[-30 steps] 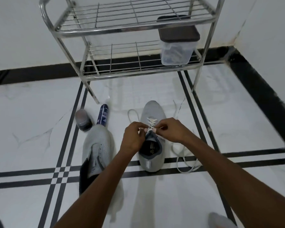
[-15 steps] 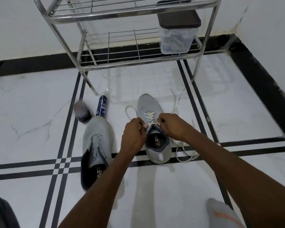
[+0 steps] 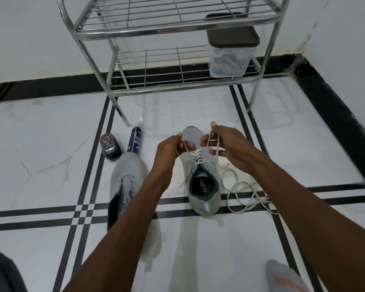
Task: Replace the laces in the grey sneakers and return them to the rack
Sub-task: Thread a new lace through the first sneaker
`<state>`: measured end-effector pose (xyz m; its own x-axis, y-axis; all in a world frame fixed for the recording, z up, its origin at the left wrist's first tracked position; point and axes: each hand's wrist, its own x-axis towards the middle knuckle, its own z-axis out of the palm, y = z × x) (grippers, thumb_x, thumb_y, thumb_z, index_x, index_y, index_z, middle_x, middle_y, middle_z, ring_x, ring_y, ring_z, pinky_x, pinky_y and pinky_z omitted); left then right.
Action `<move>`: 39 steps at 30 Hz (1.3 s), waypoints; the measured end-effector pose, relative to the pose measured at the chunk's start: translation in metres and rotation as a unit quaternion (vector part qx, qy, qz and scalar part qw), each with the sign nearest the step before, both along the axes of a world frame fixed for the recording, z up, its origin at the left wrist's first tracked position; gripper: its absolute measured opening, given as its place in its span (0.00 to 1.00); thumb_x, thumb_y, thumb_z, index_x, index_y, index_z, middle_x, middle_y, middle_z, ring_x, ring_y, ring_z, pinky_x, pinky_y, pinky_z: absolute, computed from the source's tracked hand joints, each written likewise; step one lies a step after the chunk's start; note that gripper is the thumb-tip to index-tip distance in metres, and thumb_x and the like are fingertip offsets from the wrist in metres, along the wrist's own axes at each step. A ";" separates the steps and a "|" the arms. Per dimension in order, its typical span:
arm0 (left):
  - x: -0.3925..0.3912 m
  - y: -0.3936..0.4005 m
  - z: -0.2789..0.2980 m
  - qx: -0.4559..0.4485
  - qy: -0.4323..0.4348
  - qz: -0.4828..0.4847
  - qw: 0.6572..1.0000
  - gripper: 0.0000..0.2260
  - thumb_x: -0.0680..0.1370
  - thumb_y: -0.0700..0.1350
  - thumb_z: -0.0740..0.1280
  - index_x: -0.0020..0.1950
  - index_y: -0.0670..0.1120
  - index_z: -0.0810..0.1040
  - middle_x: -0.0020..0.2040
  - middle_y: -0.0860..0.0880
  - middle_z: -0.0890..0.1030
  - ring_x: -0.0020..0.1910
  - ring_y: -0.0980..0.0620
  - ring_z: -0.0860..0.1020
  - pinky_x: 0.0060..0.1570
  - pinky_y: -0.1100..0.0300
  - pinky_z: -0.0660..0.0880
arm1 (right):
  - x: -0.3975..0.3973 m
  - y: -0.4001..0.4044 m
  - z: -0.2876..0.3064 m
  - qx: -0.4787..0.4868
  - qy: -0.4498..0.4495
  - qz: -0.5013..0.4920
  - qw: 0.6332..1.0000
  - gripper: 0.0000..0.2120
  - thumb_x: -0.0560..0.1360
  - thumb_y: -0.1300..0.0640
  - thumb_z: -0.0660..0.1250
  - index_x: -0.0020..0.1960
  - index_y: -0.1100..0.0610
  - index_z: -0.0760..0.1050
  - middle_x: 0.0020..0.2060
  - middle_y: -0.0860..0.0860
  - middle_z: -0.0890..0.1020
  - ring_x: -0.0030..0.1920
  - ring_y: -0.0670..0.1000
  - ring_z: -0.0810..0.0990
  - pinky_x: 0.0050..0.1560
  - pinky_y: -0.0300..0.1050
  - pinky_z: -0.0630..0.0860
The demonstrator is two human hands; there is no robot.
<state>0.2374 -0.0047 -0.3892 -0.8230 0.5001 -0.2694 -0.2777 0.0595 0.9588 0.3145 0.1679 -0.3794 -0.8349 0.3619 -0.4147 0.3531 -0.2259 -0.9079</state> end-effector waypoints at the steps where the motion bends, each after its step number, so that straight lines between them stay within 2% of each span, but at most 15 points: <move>1: 0.000 0.003 -0.001 0.012 -0.004 0.004 1.000 0.19 0.86 0.47 0.59 0.38 0.45 0.79 0.43 0.43 0.84 0.48 0.44 0.84 0.58 0.53 0.78 | -0.003 -0.002 -0.001 0.000 0.001 -0.009 1.000 0.16 0.83 0.44 0.60 0.47 0.55 0.77 0.47 0.53 0.87 0.52 0.53 0.86 0.51 0.49 0.78; 3: 0.003 0.009 -0.006 -0.004 0.006 0.011 1.000 0.16 0.86 0.49 0.59 0.44 0.43 0.76 0.40 0.44 0.80 0.41 0.47 0.79 0.51 0.53 0.78 | -0.005 -0.008 -0.008 0.022 -0.004 -0.013 1.000 0.14 0.83 0.46 0.62 0.51 0.55 0.79 0.44 0.51 0.85 0.47 0.52 0.85 0.46 0.46 0.76; 5: 0.008 0.013 -0.013 -0.029 0.028 0.005 0.999 0.15 0.87 0.50 0.58 0.49 0.42 0.78 0.37 0.51 0.79 0.37 0.53 0.77 0.46 0.56 0.77 | -0.005 -0.014 -0.017 0.047 -0.010 0.003 0.999 0.10 0.83 0.52 0.62 0.56 0.54 0.81 0.45 0.50 0.84 0.45 0.50 0.83 0.42 0.43 0.76; 8: 0.009 0.013 -0.022 -0.057 0.071 -0.030 0.995 0.13 0.87 0.46 0.57 0.57 0.43 0.80 0.33 0.60 0.80 0.35 0.61 0.77 0.45 0.60 0.75 | -0.004 -0.020 -0.026 0.034 -0.001 0.036 0.999 0.13 0.83 0.62 0.62 0.59 0.51 0.82 0.47 0.52 0.84 0.43 0.49 0.80 0.39 0.41 0.74; 11: 0.010 0.009 -0.023 -0.071 0.102 -0.066 0.990 0.13 0.87 0.41 0.56 0.63 0.46 0.80 0.36 0.64 0.81 0.37 0.66 0.78 0.45 0.66 0.74 | -0.004 -0.019 -0.029 0.026 -0.006 0.038 0.999 0.16 0.83 0.65 0.62 0.64 0.50 0.79 0.51 0.56 0.86 0.45 0.51 0.82 0.40 0.44 0.75; 13: 0.009 0.007 -0.023 -0.077 0.109 -0.077 0.988 0.13 0.87 0.41 0.57 0.65 0.49 0.79 0.38 0.63 0.81 0.38 0.66 0.78 0.45 0.68 0.74 | -0.004 -0.018 -0.030 0.043 -0.022 0.030 0.998 0.15 0.82 0.65 0.64 0.65 0.52 0.76 0.49 0.55 0.87 0.46 0.51 0.84 0.43 0.46 0.78; 17: 0.006 0.006 -0.020 -0.078 0.130 -0.081 0.985 0.11 0.85 0.41 0.61 0.65 0.51 0.78 0.42 0.54 0.82 0.39 0.62 0.79 0.44 0.67 0.76 | -0.006 -0.017 -0.029 0.051 -0.046 -0.030 0.997 0.12 0.78 0.57 0.71 0.59 0.56 0.72 0.43 0.52 0.88 0.45 0.51 0.86 0.43 0.46 0.79; 19: 0.004 0.006 -0.019 -0.077 0.143 -0.086 0.983 0.09 0.84 0.40 0.63 0.62 0.49 0.77 0.44 0.50 0.84 0.41 0.58 0.81 0.43 0.65 0.77 | -0.007 -0.017 -0.028 0.068 -0.045 -0.045 0.996 0.11 0.76 0.56 0.74 0.55 0.58 0.77 0.40 0.54 0.88 0.44 0.51 0.86 0.43 0.45 0.80; 22: 0.003 0.007 -0.020 -0.083 0.154 -0.092 0.980 0.06 0.83 0.39 0.64 0.58 0.48 0.74 0.44 0.46 0.86 0.43 0.51 0.84 0.44 0.61 0.80 | -0.009 -0.018 -0.029 0.085 -0.013 -0.033 0.996 0.03 0.74 0.62 0.75 0.47 0.61 0.84 0.40 0.60 0.87 0.41 0.53 0.84 0.42 0.42 0.82; 27: 0.000 0.007 -0.024 -0.127 0.164 -0.068 0.976 0.11 0.82 0.39 0.66 0.61 0.49 0.69 0.43 0.47 0.87 0.39 0.53 0.84 0.41 0.63 0.76 | -0.005 -0.011 -0.029 0.077 0.032 0.095 0.992 0.08 0.80 0.61 0.69 0.54 0.62 0.84 0.49 0.61 0.86 0.48 0.52 0.84 0.59 0.45 0.81; 29: -0.001 0.008 -0.028 -0.144 0.178 -0.071 0.971 0.15 0.81 0.40 0.67 0.64 0.50 0.68 0.42 0.49 0.87 0.40 0.52 0.85 0.42 0.61 0.76 | -0.004 -0.011 -0.024 0.065 0.025 0.113 0.991 0.10 0.77 0.57 0.73 0.55 0.61 0.85 0.49 0.59 0.87 0.47 0.50 0.84 0.57 0.42 0.81; 33: 0.002 0.009 -0.030 -0.148 0.175 -0.097 0.969 0.23 0.79 0.42 0.71 0.70 0.49 0.65 0.45 0.50 0.87 0.43 0.54 0.85 0.47 0.58 0.79 | -0.008 -0.019 -0.024 0.036 0.012 -0.023 0.999 0.11 0.74 0.58 0.77 0.52 0.64 0.84 0.42 0.62 0.86 0.40 0.52 0.85 0.40 0.37 0.80; 36: 0.002 0.006 -0.032 -0.129 0.124 -0.082 0.980 0.23 0.81 0.42 0.70 0.72 0.47 0.63 0.48 0.50 0.87 0.47 0.55 0.85 0.55 0.57 0.79 | -0.009 -0.018 -0.030 -0.070 -0.001 -0.091 0.993 0.12 0.75 0.61 0.75 0.56 0.66 0.83 0.51 0.63 0.86 0.44 0.54 0.83 0.43 0.38 0.81; 38: -0.001 0.004 -0.035 -0.120 0.079 -0.052 0.988 0.21 0.81 0.41 0.69 0.71 0.46 0.64 0.47 0.51 0.87 0.47 0.58 0.85 0.52 0.62 0.78 | -0.006 -0.012 -0.034 -0.074 0.011 -0.054 0.996 0.12 0.76 0.61 0.73 0.58 0.64 0.83 0.54 0.61 0.85 0.48 0.54 0.84 0.49 0.40 0.82; 39: -0.002 0.003 -0.036 -0.116 0.061 -0.037 0.991 0.21 0.81 0.40 0.70 0.70 0.46 0.65 0.46 0.51 0.87 0.47 0.58 0.85 0.49 0.65 0.77 | -0.004 -0.009 -0.033 -0.037 0.016 -0.007 0.999 0.11 0.77 0.60 0.73 0.57 0.63 0.83 0.53 0.60 0.86 0.50 0.53 0.84 0.52 0.41 0.82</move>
